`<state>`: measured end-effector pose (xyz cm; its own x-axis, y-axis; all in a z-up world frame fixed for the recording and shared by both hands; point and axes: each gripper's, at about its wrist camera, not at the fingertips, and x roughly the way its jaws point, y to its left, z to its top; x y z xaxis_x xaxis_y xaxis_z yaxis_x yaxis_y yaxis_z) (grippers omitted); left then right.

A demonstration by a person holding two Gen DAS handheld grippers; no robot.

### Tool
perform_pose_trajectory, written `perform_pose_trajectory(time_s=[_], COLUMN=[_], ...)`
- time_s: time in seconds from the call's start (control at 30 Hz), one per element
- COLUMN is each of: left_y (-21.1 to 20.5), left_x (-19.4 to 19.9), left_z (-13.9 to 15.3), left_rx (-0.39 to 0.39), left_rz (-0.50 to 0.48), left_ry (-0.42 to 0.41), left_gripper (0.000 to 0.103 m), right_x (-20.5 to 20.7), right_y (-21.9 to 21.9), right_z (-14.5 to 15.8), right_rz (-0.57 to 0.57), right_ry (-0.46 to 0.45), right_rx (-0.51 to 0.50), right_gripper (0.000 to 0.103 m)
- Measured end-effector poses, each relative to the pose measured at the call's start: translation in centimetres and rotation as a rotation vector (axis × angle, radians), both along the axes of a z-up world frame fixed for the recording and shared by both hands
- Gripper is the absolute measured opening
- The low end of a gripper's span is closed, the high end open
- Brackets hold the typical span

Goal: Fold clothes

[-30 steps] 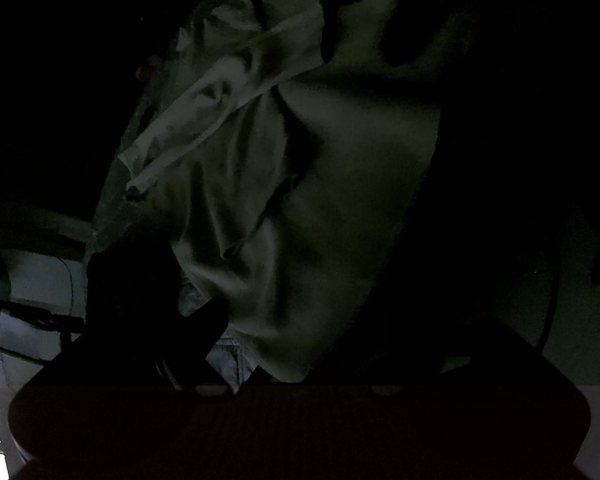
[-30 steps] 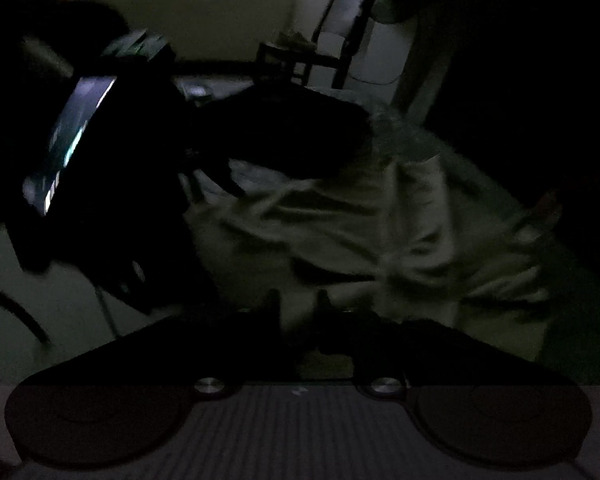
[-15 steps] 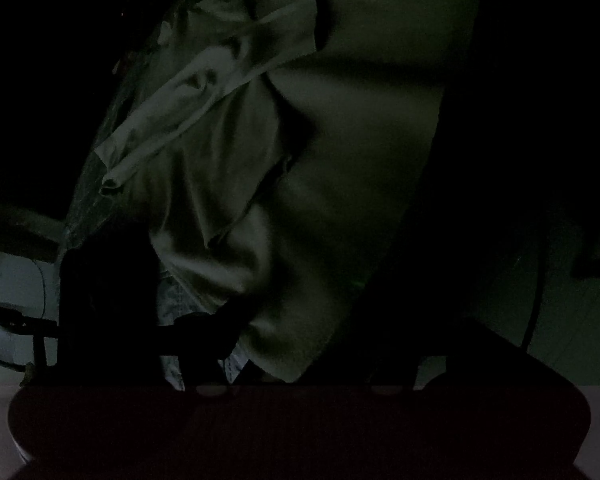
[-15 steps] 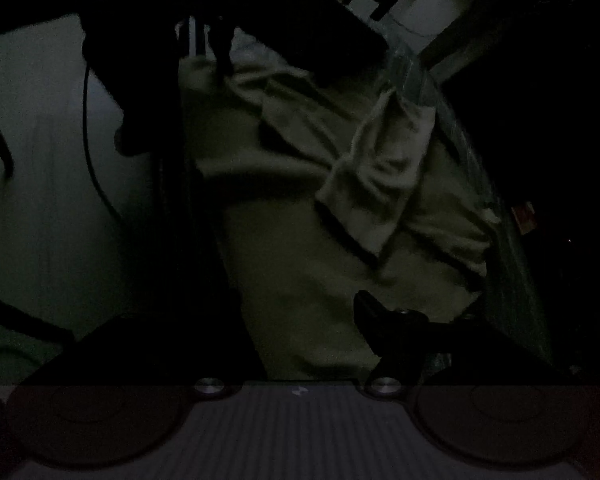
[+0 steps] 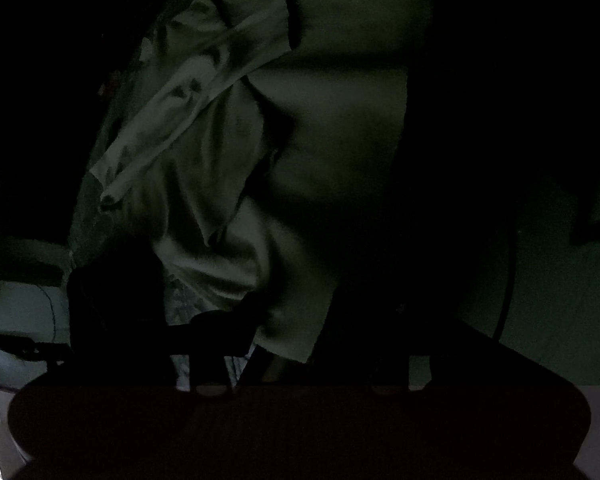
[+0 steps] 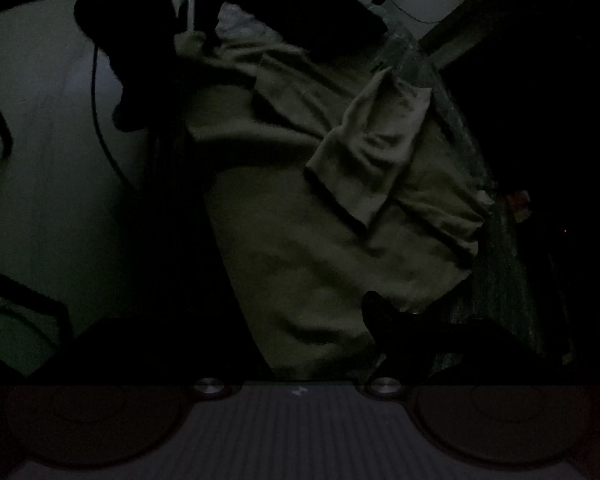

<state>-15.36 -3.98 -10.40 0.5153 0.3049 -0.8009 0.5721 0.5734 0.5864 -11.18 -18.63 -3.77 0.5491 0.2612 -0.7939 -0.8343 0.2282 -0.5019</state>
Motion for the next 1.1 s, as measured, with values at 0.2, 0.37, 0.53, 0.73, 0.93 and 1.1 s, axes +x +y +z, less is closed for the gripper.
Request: perform_pose_trajectory(time_s=[0.2, 0.37, 0.53, 0.73, 0.93, 1.1], left_y=[1.1, 1.2, 1.0, 1.1, 1.5, 2.1], left_x=[0.5, 0.4, 0.1, 0.2, 0.4, 1.1], left_z=[1.4, 1.7, 1.8, 1.9, 2.4, 3.0], left_rx=[-0.088, -0.098, -0.093, -0.098, -0.142, -0.148], left_rz=[0.065, 0.069, 0.056, 0.06, 0.102, 0.16], left_ry=[0.028, 0.034, 0.033, 0.032, 0.039, -0.004], left_gripper=[0.029, 0.023, 0.016, 0.015, 0.007, 0.001], right_x=[0.2, 0.3, 1.1, 2.1, 3.1, 3.6], right_y=[-0.7, -1.0, -1.7, -2.1, -2.6, -3.6], right_z=[-0.4, -0.9, -1.6, -1.6, -1.6, 0.6], right_rz=[0.018, 0.033, 0.0, -0.01, -0.028, -0.079], right_ry=[0.012, 0.01, 0.026, 0.044, 0.115, 0.163], right_rx=[-0.034, -0.068, -0.104, -0.056, -0.034, 0.08], right_gripper=[0.077, 0.077, 0.077, 0.052, 0.003, 0.003])
